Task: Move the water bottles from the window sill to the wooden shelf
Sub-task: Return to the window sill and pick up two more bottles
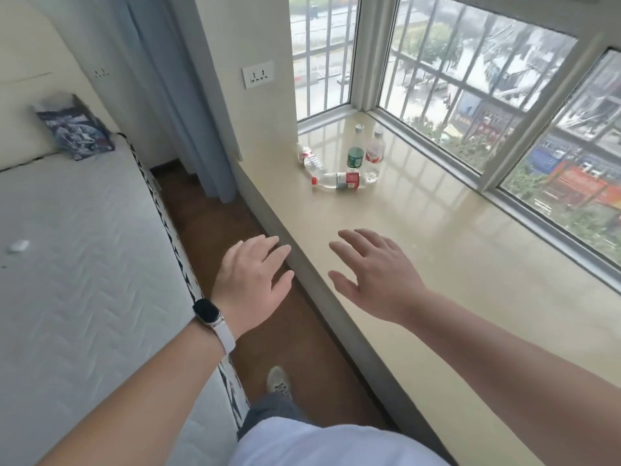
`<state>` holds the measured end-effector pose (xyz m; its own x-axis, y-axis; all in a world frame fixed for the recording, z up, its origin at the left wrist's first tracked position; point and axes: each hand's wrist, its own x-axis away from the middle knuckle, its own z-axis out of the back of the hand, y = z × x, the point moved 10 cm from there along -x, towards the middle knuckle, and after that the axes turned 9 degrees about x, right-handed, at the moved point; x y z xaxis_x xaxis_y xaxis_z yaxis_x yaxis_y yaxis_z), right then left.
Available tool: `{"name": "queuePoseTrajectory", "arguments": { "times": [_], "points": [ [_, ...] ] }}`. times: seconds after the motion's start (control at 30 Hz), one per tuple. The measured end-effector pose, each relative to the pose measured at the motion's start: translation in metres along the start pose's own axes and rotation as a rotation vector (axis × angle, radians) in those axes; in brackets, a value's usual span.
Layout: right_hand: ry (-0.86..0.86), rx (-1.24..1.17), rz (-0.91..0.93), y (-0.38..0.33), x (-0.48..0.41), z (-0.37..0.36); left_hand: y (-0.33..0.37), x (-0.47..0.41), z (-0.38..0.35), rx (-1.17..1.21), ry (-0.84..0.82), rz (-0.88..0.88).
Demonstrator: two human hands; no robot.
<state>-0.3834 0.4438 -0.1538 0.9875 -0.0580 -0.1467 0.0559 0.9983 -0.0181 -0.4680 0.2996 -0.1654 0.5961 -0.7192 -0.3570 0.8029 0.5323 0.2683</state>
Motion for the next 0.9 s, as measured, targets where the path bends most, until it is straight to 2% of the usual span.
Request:
{"name": "queuePoseTrajectory", "arguments": {
  "times": [0.17, 0.37, 0.67, 0.9],
  "points": [
    [-0.039, 0.013, -0.058, -0.007, -0.108, -0.018, -0.085, -0.074, 0.0, 0.034, -0.04, -0.029],
    [-0.042, 0.051, -0.105, -0.003, -0.192, -0.026, -0.144, -0.139, 0.005, 0.056, -0.056, -0.098],
    [-0.024, 0.042, -0.142, 0.024, -0.264, -0.046, -0.198, -0.205, -0.012, 0.062, -0.118, -0.093],
    [-0.006, -0.002, -0.161, 0.071, -0.326, -0.093, -0.231, -0.27, -0.06, 0.035, -0.16, -0.11]
  ]
}}
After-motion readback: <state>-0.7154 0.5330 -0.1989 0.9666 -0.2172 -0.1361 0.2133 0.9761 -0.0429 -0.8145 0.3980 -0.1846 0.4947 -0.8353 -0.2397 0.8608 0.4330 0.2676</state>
